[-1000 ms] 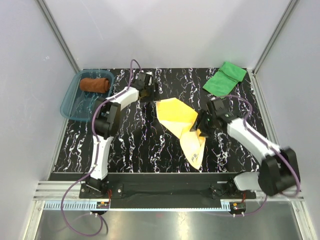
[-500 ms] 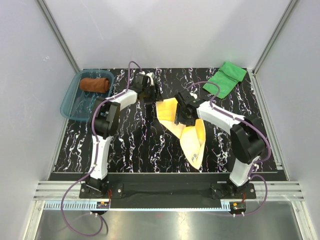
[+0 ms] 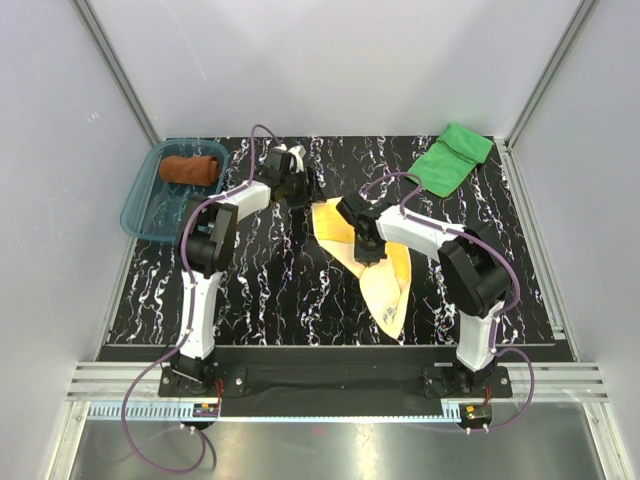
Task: Roll the towels
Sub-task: Move the towel to the center of the board, then flatten the towel
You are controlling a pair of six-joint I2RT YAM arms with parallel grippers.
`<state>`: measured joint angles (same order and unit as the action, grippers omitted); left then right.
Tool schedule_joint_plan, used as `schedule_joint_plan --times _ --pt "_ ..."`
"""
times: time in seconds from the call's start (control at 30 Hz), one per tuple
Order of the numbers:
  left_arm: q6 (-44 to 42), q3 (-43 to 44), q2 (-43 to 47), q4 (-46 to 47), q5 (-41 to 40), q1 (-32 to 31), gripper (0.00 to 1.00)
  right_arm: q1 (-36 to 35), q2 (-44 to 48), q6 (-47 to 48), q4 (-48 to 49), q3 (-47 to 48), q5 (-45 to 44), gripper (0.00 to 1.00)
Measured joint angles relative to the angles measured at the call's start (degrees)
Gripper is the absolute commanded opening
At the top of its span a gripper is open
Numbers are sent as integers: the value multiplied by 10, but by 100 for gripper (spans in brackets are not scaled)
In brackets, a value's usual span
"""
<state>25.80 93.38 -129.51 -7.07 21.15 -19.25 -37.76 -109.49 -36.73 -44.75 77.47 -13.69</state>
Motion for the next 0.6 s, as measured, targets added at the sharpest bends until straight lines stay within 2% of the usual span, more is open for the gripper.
schedule_joint_plan --times 0.03,0.3,0.4,0.6 --pt "0 -1 0 2 1 1 64 0 0 0 -1 0 -3 0" --pt "7 -10 7 1 3 3 64 -11 25 13 3 0 14 0" --pt "9 -23 19 -10 3 6 64 -31 79 33 35 -17 75 0" --pt "12 -93 81 -49 -11 28 64 -44 229 51 121 -112 253 1"
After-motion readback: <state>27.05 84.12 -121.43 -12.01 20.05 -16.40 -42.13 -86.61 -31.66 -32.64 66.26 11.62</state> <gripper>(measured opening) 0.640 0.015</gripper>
